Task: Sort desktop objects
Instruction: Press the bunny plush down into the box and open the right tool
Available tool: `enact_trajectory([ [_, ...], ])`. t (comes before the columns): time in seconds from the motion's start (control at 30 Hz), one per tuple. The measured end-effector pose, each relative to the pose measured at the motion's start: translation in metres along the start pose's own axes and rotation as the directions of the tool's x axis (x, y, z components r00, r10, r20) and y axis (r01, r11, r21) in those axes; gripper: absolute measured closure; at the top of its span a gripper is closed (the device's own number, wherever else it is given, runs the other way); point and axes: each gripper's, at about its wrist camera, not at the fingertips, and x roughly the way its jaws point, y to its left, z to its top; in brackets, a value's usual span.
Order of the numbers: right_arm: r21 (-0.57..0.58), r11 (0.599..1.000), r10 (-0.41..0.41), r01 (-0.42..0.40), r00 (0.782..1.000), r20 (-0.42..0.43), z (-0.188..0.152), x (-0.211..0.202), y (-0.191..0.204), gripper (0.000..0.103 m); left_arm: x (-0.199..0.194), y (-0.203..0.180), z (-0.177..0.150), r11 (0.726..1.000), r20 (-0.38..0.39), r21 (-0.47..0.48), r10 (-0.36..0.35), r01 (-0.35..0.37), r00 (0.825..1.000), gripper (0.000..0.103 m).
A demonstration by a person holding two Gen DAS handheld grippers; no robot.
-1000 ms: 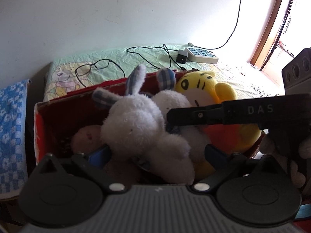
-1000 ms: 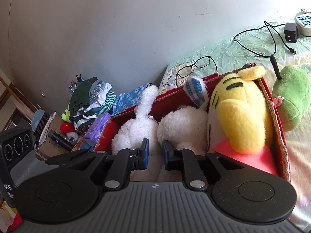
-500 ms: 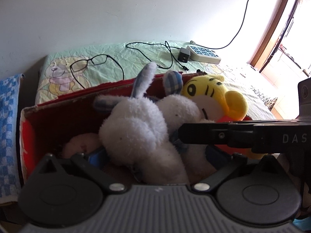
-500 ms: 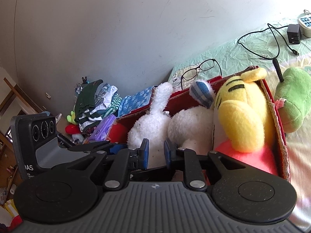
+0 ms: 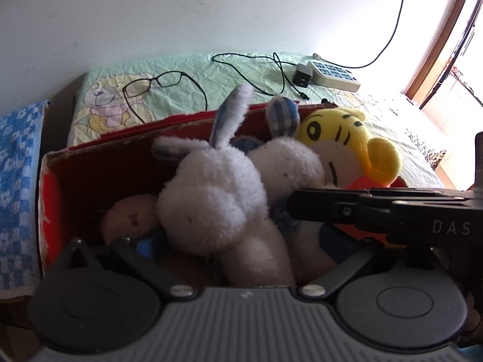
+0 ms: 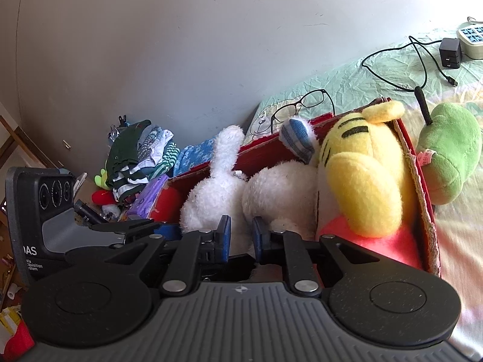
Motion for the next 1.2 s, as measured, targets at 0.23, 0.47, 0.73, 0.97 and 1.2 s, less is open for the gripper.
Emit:
enact_trajectory([
  [0.23, 0.002, 1.0, 0.006, -0.006, 1.0, 0.0, -0.002, 0.001, -0.002, 0.089, -0.001, 0.0, -0.002, 1.0, 0.004, -0.019, 0.007, -0.007, 1.0, 0.0],
  [0.47, -0.008, 1.0, -0.001, 0.001, 1.0, 0.006, -0.004, 0.001, -0.001, 0.089, -0.001, -0.005, -0.004, 1.0, 0.007, 0.0, 0.026, -0.026, 1.0, 0.0],
  [0.73, -0.013, 1.0, -0.001, 0.002, 1.0, 0.013, -0.005, 0.002, -0.002, 0.089, -0.001, -0.008, -0.006, 0.999, 0.007, 0.014, 0.037, -0.037, 0.999, 0.0],
  [0.97, -0.015, 1.0, 0.002, -0.002, 1.0, 0.018, -0.005, 0.002, -0.001, 0.089, 0.0, -0.01, -0.006, 0.999, 0.01, 0.02, 0.043, -0.043, 0.999, 0.0],
  [1.2, -0.021, 1.0, -0.006, 0.006, 1.0, 0.017, -0.006, 0.0, -0.002, 0.09, 0.0, -0.011, -0.007, 0.998, 0.017, 0.028, 0.05, -0.05, 0.999, 0.0],
])
